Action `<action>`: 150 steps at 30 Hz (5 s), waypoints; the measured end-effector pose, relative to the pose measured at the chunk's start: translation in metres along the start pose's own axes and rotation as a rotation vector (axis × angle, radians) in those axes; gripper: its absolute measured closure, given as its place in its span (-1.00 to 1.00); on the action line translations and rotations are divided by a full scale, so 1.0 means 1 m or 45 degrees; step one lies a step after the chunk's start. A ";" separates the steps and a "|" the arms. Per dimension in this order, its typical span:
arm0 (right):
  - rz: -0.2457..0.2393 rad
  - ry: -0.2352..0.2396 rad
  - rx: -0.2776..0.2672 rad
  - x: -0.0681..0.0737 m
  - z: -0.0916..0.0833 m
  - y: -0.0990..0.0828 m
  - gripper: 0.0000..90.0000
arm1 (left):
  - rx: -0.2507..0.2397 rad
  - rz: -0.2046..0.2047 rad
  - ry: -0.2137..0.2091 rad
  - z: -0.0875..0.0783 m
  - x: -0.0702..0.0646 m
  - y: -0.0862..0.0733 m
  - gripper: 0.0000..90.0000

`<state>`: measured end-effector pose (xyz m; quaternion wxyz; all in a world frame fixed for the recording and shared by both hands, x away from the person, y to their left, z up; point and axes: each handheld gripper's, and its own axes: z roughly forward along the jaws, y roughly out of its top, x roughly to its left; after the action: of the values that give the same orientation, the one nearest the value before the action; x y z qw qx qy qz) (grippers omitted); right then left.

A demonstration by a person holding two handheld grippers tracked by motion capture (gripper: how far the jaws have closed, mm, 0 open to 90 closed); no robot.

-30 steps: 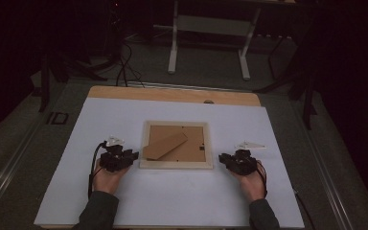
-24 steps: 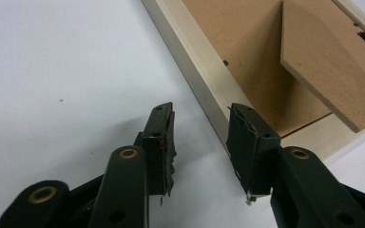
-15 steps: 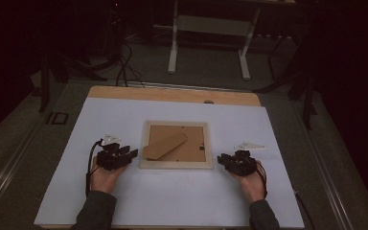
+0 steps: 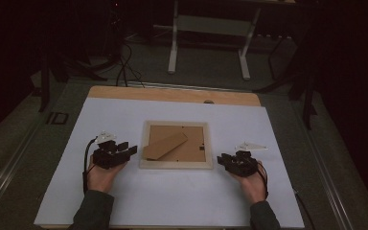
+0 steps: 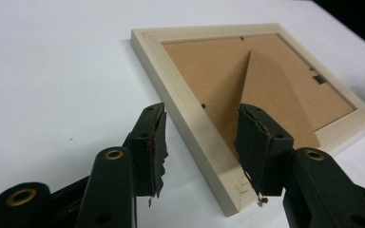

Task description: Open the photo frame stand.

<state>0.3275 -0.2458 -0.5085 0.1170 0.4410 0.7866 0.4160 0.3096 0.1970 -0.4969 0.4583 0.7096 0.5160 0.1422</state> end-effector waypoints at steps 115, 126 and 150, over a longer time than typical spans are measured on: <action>-0.031 -0.001 0.032 0.000 0.011 0.022 0.49 | 0.530 0.403 -0.313 0.111 -0.046 0.050 -0.11; -0.055 -0.011 0.068 -0.003 0.023 0.059 0.47 | 0.476 0.492 -0.267 0.104 -0.055 0.051 -0.11; 0.037 -0.023 0.241 -0.022 0.062 0.090 0.36 | 0.340 0.639 -0.135 0.085 -0.076 0.042 -0.12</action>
<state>0.4285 -0.2054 -0.4828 0.0758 0.4651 0.8149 0.3374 0.3601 0.0865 -0.4886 0.3377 0.8755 0.3140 0.1447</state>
